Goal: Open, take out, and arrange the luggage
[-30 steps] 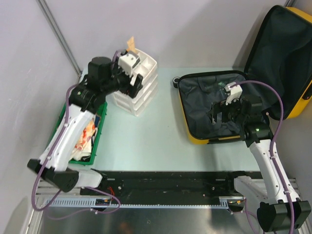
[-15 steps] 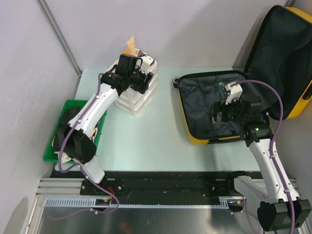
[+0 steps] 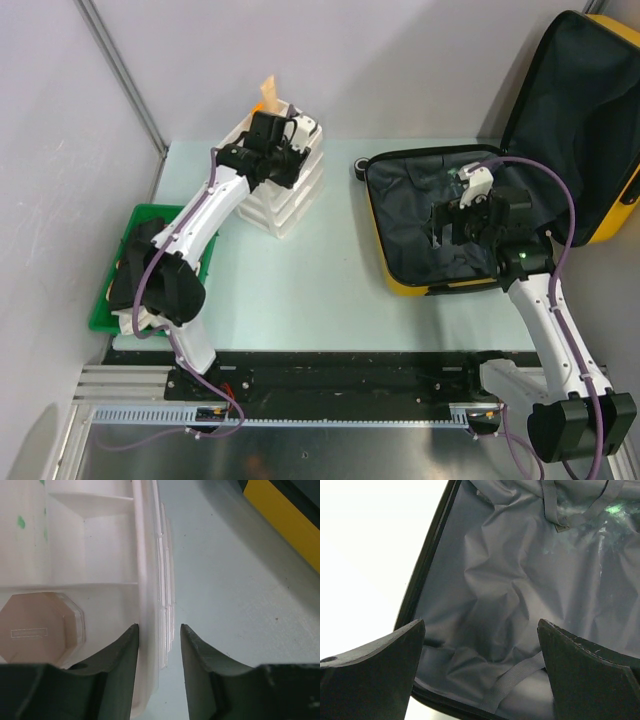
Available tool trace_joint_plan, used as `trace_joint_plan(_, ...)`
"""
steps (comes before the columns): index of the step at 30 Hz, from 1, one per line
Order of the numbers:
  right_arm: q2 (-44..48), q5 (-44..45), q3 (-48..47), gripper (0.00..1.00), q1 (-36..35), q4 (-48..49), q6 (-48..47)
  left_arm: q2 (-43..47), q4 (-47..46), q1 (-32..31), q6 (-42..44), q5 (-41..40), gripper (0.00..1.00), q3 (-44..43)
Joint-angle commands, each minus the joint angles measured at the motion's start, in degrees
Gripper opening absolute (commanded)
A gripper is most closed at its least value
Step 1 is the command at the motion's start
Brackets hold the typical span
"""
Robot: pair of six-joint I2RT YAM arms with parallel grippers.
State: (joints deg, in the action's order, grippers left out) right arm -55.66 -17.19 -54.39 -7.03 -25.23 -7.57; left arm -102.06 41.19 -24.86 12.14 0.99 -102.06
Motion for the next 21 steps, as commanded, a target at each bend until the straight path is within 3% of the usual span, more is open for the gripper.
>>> trace_joint_plan(1,-0.77,0.4,-2.91,1.0,-0.27,2.82,-0.07,-0.33,-0.23,0.34,-1.51,-2.56,0.4,0.81)
trace_joint_plan(8,-1.91,0.4,-3.09,1.0,-0.36,3.61,0.37,-2.53,-0.15,2.54,-2.21,-3.19,0.29,-0.5)
trace_joint_plan(15,-2.26,0.84,-3.09,1.0,-0.36,3.61,0.54,-4.9,-0.15,5.78,-2.91,-2.84,0.01,-4.1)
trace_joint_plan(21,-2.35,1.55,-3.18,1.0,-0.44,3.44,0.54,-7.8,0.03,9.91,-2.74,-3.9,0.0,-8.85)
